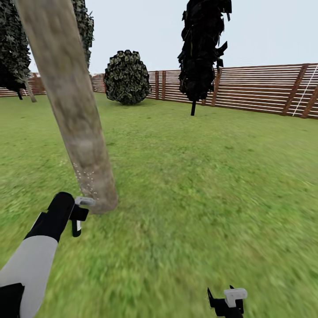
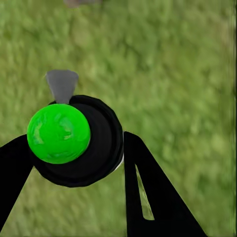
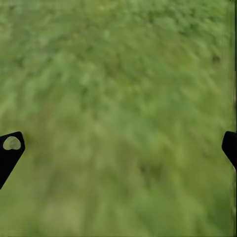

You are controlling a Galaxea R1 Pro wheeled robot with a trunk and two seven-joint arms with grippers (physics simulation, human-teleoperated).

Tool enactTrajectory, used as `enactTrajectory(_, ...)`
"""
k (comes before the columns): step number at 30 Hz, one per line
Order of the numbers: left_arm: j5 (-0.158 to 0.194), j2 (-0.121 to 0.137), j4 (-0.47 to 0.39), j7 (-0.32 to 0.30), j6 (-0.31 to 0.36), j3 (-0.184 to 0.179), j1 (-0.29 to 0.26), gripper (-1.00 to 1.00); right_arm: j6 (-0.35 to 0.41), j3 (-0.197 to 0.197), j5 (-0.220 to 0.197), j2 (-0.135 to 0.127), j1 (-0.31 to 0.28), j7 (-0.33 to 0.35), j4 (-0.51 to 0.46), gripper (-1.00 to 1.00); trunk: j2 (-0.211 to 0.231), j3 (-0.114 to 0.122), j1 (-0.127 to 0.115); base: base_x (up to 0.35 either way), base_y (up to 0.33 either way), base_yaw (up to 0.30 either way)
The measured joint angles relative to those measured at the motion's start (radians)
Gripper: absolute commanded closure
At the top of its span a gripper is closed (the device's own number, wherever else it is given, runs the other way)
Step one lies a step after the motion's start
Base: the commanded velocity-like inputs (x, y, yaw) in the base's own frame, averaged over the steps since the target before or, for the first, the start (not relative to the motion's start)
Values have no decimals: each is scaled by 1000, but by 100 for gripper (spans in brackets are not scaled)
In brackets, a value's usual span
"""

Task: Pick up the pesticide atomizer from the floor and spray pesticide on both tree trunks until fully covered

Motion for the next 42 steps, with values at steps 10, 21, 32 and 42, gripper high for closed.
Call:
enactTrajectory(10,-1,-1,10,0,0,0,0,100,1,0,0,0,0,0,0,-100,0,0,0,85,-256,34)
enactTrajectory(21,-1,-1,11,0,0,0,1,100,2,0,0,1,0,0,0,-100,0,0,0,0,-276,267)
enactTrajectory(32,1,-1,41,0,-2,0,1,100,1,0,0,1,0,0,0,-100,0,0,0,1,-276,165)
enactTrajectory(42,-1,1,57,0,-4,1,4,100,2,0,0,1,0,0,0,-100,0,0,0,121,-271,2)
